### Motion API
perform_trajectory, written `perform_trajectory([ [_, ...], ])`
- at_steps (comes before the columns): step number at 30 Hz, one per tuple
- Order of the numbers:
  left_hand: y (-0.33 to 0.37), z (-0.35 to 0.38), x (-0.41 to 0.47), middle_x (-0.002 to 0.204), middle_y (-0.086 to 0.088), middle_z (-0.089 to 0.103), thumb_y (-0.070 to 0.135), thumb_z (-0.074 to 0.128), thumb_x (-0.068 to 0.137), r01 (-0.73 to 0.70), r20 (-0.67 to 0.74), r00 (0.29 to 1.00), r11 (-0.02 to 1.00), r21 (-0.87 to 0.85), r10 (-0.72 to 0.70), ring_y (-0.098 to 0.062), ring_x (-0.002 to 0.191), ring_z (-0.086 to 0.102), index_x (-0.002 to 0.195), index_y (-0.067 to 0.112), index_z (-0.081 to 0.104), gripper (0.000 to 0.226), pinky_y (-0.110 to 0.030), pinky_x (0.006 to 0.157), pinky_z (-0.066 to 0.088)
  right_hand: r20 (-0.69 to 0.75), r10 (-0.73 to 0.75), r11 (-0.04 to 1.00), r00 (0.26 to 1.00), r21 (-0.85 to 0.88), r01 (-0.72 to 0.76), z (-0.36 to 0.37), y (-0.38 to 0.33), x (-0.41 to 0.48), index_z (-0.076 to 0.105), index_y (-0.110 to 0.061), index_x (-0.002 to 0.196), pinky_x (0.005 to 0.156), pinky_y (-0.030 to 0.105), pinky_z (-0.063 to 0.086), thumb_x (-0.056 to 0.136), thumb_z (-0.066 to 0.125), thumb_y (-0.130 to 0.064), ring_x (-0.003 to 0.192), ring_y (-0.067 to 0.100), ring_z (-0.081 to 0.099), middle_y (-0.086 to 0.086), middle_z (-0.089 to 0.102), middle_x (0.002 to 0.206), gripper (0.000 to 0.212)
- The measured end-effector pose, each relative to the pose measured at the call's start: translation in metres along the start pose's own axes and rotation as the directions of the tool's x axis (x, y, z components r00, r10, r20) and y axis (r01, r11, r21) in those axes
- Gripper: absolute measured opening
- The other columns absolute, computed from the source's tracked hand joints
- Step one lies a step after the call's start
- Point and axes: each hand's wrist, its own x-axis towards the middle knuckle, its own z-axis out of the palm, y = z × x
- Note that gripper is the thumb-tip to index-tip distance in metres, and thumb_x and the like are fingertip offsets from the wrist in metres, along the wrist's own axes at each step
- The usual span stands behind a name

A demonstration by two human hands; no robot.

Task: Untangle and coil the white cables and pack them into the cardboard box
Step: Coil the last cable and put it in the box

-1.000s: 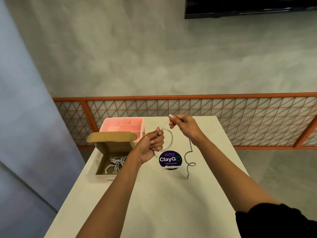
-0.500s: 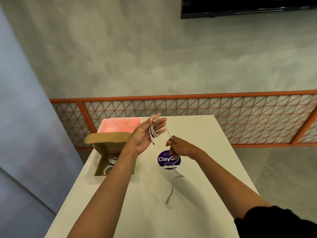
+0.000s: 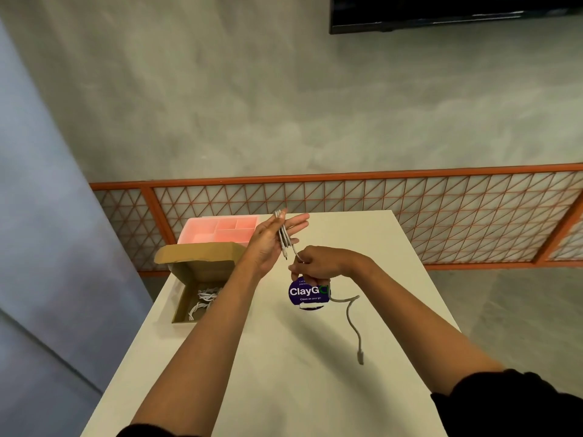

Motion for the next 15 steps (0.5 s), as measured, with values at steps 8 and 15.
perform_trajectory([
  [8, -0.009, -0.006, 0.001, 0.119, -0.008, 0.067, 0.029, 0.034, 0.103, 0.038, -0.067, 0.997, 0.969, 0.244, -0.022, -0.02, 0.107, 0.066, 0.121, 0.012, 0.051, 0.03, -0.042, 0.097, 0.042, 0.044, 0.085, 0.996, 0.995, 0.032, -0.086, -0.023, -0.004, -0.011, 0.059, -0.005, 0.099, 0.052, 0.017, 0.048, 0.096, 0.043, -0.008, 0.049, 0.006, 0.063, 0.005, 0.066, 0.069, 0.016],
  [15, -0.012, 0.0, -0.006, 0.126, -0.007, 0.062, 0.029, 0.033, 0.104, 0.094, 0.013, 0.993, 0.843, 0.529, -0.118, -0.01, 0.094, 0.066, 0.149, 0.01, 0.024, 0.05, -0.042, 0.111, 0.032, -0.059, 0.125, 0.986, 0.99, -0.107, -0.131, -0.041, -0.003, -0.014, 0.067, -0.01, 0.101, 0.052, 0.017, 0.045, 0.094, 0.053, -0.016, 0.06, 0.009, 0.055, 0.0, 0.06, 0.069, 0.017],
])
